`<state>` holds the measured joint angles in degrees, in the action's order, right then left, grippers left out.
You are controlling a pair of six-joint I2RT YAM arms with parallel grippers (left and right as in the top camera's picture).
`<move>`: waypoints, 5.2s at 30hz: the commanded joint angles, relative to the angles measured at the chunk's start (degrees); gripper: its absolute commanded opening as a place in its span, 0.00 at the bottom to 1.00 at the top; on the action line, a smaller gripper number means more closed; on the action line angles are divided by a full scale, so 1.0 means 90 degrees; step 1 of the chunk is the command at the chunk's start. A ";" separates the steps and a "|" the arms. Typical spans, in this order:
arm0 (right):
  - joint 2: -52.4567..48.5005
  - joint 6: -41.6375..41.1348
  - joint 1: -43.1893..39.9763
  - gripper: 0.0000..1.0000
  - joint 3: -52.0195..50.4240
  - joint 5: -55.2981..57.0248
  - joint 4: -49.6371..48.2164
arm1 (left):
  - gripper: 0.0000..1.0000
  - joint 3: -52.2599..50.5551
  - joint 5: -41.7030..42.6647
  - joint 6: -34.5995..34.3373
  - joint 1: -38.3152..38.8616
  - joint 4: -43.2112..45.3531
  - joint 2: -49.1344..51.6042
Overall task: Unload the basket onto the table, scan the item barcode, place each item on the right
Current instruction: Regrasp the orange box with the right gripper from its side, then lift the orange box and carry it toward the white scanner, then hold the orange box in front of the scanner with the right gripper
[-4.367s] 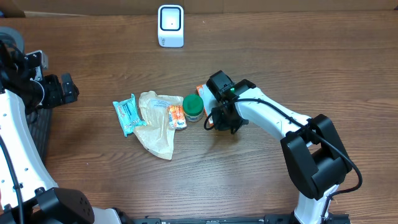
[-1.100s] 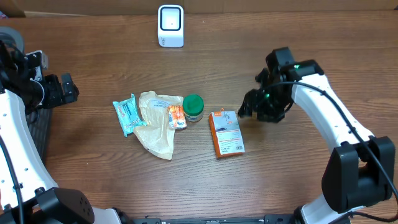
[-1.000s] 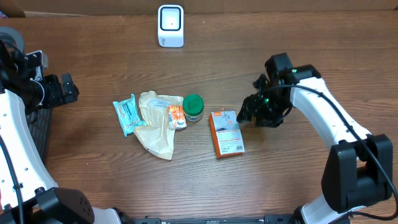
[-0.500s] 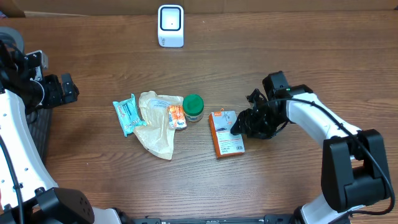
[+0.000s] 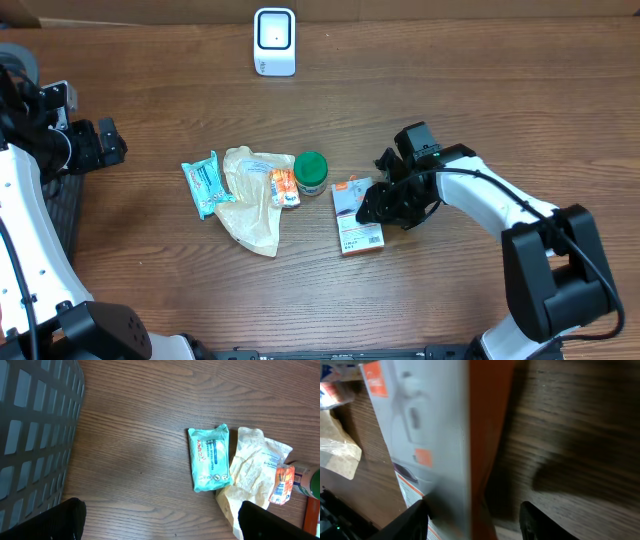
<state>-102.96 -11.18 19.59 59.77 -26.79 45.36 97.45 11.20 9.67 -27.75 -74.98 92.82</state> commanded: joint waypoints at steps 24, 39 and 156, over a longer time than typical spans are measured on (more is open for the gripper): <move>-0.0840 0.0323 -0.0508 0.04 0.0483 -0.1039 -0.0002 | 1.00 -0.0007 0.0070 0.0168 0.0046 0.0007 -0.0034; 0.1520 -0.0755 -0.0940 0.04 0.2217 -0.1039 0.0437 | 1.00 -0.0007 0.0070 0.0168 0.0046 0.0007 -0.0034; -0.5707 0.7169 0.0964 0.10 0.7402 0.0952 -0.9418 | 1.00 -0.0007 0.0073 0.0168 0.0049 0.0007 -0.0032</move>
<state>-154.39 48.21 28.49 125.25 -10.33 -38.06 97.43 11.38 9.69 -27.75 -74.98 92.82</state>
